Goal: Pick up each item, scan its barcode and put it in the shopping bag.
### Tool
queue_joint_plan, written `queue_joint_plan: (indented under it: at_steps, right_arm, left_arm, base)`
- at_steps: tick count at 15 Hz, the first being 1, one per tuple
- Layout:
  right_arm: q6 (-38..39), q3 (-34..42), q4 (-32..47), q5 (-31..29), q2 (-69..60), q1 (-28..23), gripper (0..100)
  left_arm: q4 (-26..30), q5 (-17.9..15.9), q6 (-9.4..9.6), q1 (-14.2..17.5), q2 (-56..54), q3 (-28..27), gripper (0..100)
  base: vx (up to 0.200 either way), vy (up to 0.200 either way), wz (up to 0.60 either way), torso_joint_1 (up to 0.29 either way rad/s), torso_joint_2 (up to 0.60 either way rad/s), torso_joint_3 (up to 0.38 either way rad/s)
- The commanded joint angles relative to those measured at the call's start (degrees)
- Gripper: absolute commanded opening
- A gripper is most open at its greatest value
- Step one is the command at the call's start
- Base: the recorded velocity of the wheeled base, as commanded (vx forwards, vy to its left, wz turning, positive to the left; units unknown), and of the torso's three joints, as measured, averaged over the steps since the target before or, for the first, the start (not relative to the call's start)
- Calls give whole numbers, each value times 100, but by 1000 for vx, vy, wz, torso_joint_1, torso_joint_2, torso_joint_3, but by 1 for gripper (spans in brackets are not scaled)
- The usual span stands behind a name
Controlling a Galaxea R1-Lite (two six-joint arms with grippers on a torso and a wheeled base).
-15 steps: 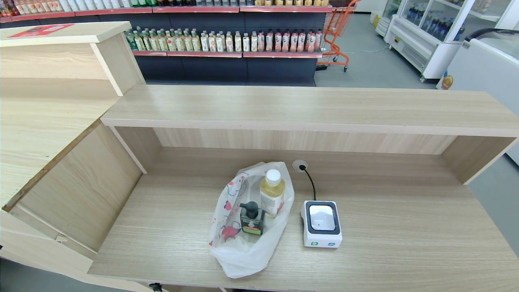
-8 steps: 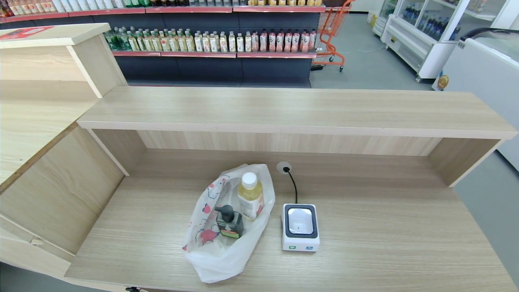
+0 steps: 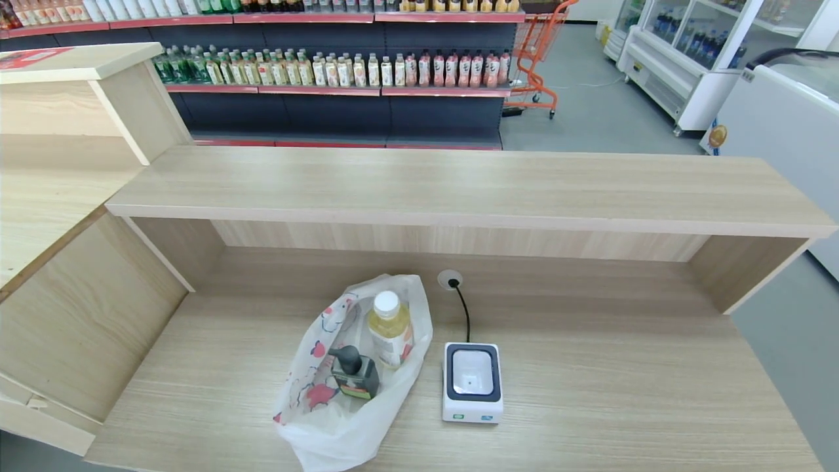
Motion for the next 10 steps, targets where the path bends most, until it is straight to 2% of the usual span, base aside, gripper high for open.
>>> queue_joint_plan:
  at_steps: [1, 2, 10]
  right_arm:
    - [4, 0, 6, 2, 22, 6, 100]
    - [-13, 0, 6, 2, 22, 6, 0]
    - [-31, 0, 6, 2, 22, 6, 0]
  left_arm:
    - [-4, 0, 1, 3, 6, 0, 100]
    - [-4, 0, 1, 12, 6, 0, 100]
    - [-4, 0, 1, 3, 6, 0, 100]
  base:
    - [0, 0, 0, 0, 0, 0]
    - [0, 0, 0, 61, 22, -2]
    - [0, 0, 0, 0, 0, 0]
